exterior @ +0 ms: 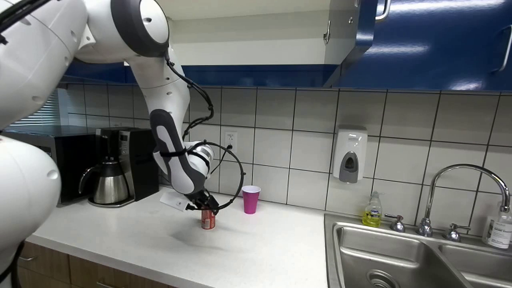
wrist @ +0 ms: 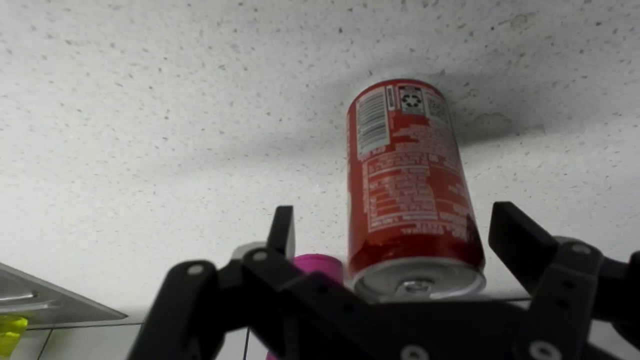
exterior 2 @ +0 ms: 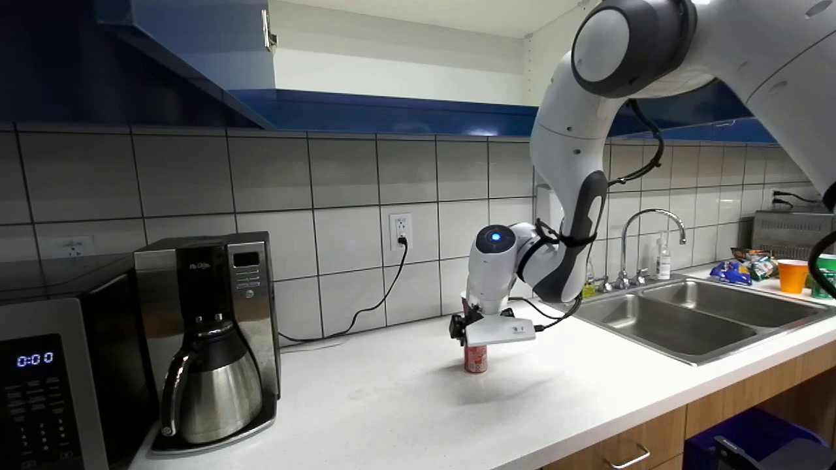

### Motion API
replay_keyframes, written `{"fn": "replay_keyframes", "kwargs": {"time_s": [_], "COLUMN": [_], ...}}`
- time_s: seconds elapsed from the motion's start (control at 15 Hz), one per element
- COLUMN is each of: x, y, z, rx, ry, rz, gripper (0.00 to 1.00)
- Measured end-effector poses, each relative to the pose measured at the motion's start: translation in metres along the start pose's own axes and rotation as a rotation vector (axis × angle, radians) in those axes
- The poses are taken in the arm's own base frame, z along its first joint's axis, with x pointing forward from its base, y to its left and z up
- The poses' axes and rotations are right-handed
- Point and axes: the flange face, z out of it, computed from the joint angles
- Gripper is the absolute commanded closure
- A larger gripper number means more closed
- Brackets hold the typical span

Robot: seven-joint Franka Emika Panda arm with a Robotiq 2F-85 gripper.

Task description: Take the soda can out of the cupboard

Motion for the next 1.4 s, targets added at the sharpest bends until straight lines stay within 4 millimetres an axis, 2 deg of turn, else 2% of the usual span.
{"fn": "replay_keyframes", "kwargs": {"time_s": [0.33,0.67,1.07,1.4], "x": [-0.001,-0.002,0.012,0.038], "y": [0.02,0.033,0.025,0.014], "z": [-0.051,-0.088,-0.127,-0.177], "rx": [-0.005,-0.006,-0.009,-0.005], "ry": [-0.046,-0.096,-0.157,-0.221], "rz": [0.023,0.03,0.014,-0.013], "gripper": [0.0,0.0,0.0,0.0]}}
